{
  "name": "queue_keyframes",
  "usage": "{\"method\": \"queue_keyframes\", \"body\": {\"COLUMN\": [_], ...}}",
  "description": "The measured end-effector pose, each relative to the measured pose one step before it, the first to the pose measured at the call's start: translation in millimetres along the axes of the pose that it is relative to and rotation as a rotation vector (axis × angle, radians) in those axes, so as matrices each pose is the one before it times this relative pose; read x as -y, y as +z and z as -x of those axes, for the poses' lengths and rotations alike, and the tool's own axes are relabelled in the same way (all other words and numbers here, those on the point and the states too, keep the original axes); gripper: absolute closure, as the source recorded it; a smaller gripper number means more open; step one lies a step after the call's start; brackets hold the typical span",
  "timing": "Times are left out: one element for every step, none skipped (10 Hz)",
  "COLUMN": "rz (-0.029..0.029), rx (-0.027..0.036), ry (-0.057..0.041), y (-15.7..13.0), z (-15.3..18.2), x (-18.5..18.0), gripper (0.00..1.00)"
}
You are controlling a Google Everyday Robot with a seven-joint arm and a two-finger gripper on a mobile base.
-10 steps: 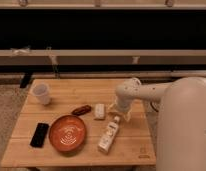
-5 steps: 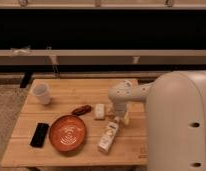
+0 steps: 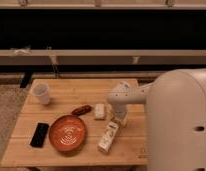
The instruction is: Stand the bottle upright
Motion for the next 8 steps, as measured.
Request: {"method": "queue_keyframes", "body": {"rz": [-0.00883,-0.01114,-0.00686,-0.00910,-0.00527,-0.01018,0.00234,0.00309], "rx": [-0.00785,-0.00733,-0.00507,-0.00860,-0.01217,-0.01709,-0.01845,-0.02415], "ry": [0.01065,0.00891,0.00608,0.00705,0.00045,-0.00458,-0.00876,-0.01493], "y": [-0.98,-0.80,-0.62,-2.40,-5.41,-9.90,-8.88,-6.99], "z": [-2.24,-3.25,-2.86,-4.32,-4.36,-5.19,-5.78,-6.24], "x": [-1.90,-1.17,-0.81,-0.16,0.51,4.46,3.15,5.36], "gripper": [0.67,0.78,0.85,0.95,1.00,1.00,1.00,1.00]}}
